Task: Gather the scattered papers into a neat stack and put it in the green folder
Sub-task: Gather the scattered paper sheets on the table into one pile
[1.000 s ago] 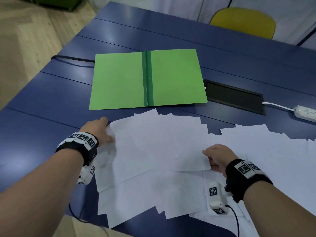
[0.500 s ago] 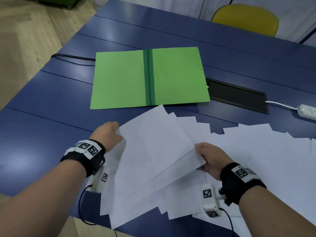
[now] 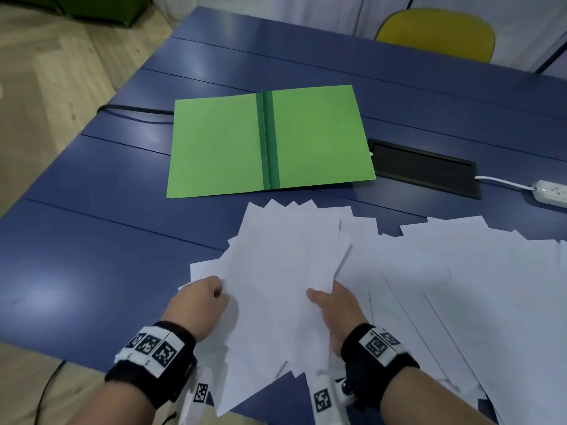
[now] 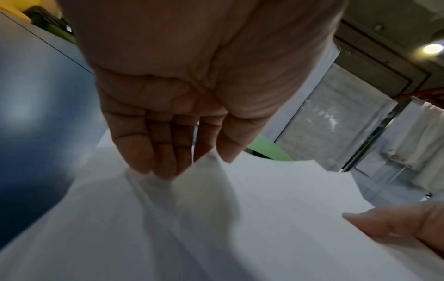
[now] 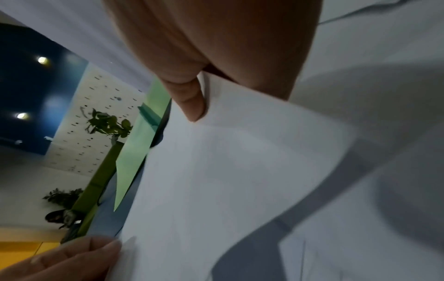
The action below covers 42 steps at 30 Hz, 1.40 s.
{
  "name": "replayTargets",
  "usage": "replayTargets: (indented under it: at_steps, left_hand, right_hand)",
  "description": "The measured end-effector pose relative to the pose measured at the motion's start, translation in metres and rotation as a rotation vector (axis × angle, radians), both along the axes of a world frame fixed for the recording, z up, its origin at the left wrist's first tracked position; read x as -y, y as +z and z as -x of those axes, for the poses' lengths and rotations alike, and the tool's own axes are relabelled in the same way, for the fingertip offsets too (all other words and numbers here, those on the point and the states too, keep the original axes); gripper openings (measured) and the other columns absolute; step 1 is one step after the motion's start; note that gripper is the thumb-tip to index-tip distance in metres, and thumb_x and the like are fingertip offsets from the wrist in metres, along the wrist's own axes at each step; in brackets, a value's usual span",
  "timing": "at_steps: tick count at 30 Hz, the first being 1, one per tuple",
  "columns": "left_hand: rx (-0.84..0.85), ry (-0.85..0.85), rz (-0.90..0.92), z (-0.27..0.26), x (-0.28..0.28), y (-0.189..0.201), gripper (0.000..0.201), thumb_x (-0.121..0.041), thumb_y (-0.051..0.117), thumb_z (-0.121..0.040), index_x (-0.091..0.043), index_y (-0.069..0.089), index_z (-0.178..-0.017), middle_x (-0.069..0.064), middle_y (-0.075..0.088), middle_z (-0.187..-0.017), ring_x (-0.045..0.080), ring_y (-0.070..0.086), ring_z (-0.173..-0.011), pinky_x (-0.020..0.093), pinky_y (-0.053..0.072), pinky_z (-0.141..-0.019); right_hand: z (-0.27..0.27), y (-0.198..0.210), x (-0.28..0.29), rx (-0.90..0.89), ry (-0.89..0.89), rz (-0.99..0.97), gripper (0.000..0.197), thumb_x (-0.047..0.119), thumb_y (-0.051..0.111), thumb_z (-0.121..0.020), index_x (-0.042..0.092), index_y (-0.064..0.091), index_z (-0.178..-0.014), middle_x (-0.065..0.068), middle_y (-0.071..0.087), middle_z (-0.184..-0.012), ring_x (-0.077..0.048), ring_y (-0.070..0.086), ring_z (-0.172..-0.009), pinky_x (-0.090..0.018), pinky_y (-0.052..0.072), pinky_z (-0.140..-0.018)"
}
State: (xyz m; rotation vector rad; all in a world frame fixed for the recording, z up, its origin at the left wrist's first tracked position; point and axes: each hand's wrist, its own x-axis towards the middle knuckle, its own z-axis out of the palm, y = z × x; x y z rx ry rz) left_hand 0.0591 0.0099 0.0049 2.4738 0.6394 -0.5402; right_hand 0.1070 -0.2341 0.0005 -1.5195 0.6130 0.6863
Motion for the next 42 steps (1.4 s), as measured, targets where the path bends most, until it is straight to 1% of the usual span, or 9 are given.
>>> replayTargets:
  at_steps: [5, 10, 13, 16, 19, 25, 29, 33, 42]
  left_hand:
    - [0.074, 0.052, -0.071, 0.007, -0.013, 0.000, 0.030, -0.041, 0.060, -0.089, -0.019, 0.062, -0.110, 0.006, 0.056, -0.115, 0.030, 0.049, -0.106, 0.038, 0.043, -0.092]
    - [0.060, -0.029, -0.164, -0.015, -0.024, -0.002, 0.054, -0.047, 0.067, -0.084, -0.022, 0.053, -0.130, 0.007, 0.047, -0.130, 0.032, 0.039, -0.120, 0.040, 0.039, -0.098]
    - [0.012, -0.174, -0.225, -0.031, -0.021, 0.000, 0.055, -0.050, 0.070, -0.076, -0.024, 0.053, -0.122, 0.004, 0.046, -0.127, 0.030, 0.038, -0.119, 0.041, 0.045, -0.094]
    - [-0.060, -0.242, -0.288, -0.045, -0.018, 0.002, 0.058, -0.051, 0.071, -0.071, -0.024, 0.046, -0.116, 0.003, 0.052, -0.121, 0.030, 0.043, -0.115, 0.040, 0.046, -0.088]
    - [-0.139, -0.235, -0.243, -0.055, -0.017, 0.003, 0.055, -0.047, 0.071, -0.071, -0.026, 0.046, -0.115, 0.003, 0.057, -0.114, 0.030, 0.048, -0.112, 0.037, 0.045, -0.085]
    - [-0.099, -0.194, -0.096, -0.065, -0.004, 0.007, 0.021, -0.036, 0.071, -0.075, -0.026, 0.056, -0.087, -0.001, 0.062, -0.103, 0.022, 0.059, -0.091, 0.030, 0.045, -0.073]
    - [-0.197, -0.322, -0.140, -0.064, 0.008, 0.009, 0.030, -0.026, 0.063, -0.085, -0.021, 0.064, -0.114, 0.003, 0.067, -0.118, 0.024, 0.062, -0.109, 0.029, 0.049, -0.086]
    - [-0.136, -0.314, -0.186, -0.051, 0.000, 0.009, 0.003, -0.018, 0.054, -0.082, -0.017, 0.054, -0.079, 0.006, 0.067, -0.089, 0.028, 0.064, -0.090, 0.030, 0.049, -0.071]
    - [0.102, -0.325, -0.264, -0.003, -0.029, 0.009, 0.052, -0.013, 0.038, -0.092, -0.039, 0.040, -0.137, -0.002, 0.058, -0.109, 0.030, 0.060, -0.087, 0.037, 0.052, -0.076]
  right_hand:
    - [-0.003, 0.014, 0.055, 0.160, -0.022, 0.146, 0.020, 0.001, 0.062, -0.090, 0.013, 0.074, -0.101, -0.007, 0.079, -0.104, -0.027, 0.073, -0.096, -0.044, 0.057, -0.090]
    - [0.019, 0.023, 0.155, 0.189, -0.064, 0.288, 0.014, 0.003, 0.065, -0.092, 0.011, 0.072, -0.101, -0.016, 0.075, -0.111, -0.033, 0.070, -0.100, -0.052, 0.052, -0.097]
    - [0.039, 0.020, 0.189, 0.094, -0.130, 0.256, 0.020, 0.007, 0.072, -0.085, 0.005, 0.070, -0.105, -0.020, 0.074, -0.112, -0.036, 0.069, -0.097, -0.053, 0.050, -0.097]
    - [0.051, 0.011, 0.199, 0.036, -0.194, 0.190, 0.058, 0.022, 0.081, -0.061, 0.004, 0.068, -0.115, -0.018, 0.076, -0.106, -0.038, 0.069, -0.100, -0.051, 0.053, -0.095]
    - [0.051, 0.008, 0.197, 0.036, -0.252, 0.137, 0.030, 0.010, 0.070, -0.084, 0.005, 0.066, -0.114, -0.013, 0.079, -0.092, -0.036, 0.070, -0.097, -0.043, 0.057, -0.078]
    - [0.050, 0.002, 0.198, 0.018, -0.276, 0.152, 0.016, 0.005, 0.063, -0.093, 0.006, 0.067, -0.109, -0.016, 0.079, -0.092, -0.039, 0.070, -0.095, -0.050, 0.053, -0.089]
    - [0.051, 0.000, 0.199, 0.012, -0.290, 0.153, 0.017, 0.005, 0.064, -0.093, 0.005, 0.068, -0.109, -0.017, 0.079, -0.093, -0.040, 0.070, -0.095, -0.052, 0.052, -0.092]
    - [0.051, 0.000, 0.200, 0.020, -0.288, 0.147, 0.017, 0.005, 0.063, -0.093, 0.004, 0.069, -0.109, -0.021, 0.078, -0.099, -0.044, 0.070, -0.097, -0.055, 0.052, -0.094]
    - [0.051, 0.002, 0.202, 0.015, -0.256, 0.157, 0.017, 0.008, 0.064, -0.093, 0.004, 0.068, -0.109, -0.022, 0.076, -0.102, -0.045, 0.069, -0.098, -0.058, 0.052, -0.094]
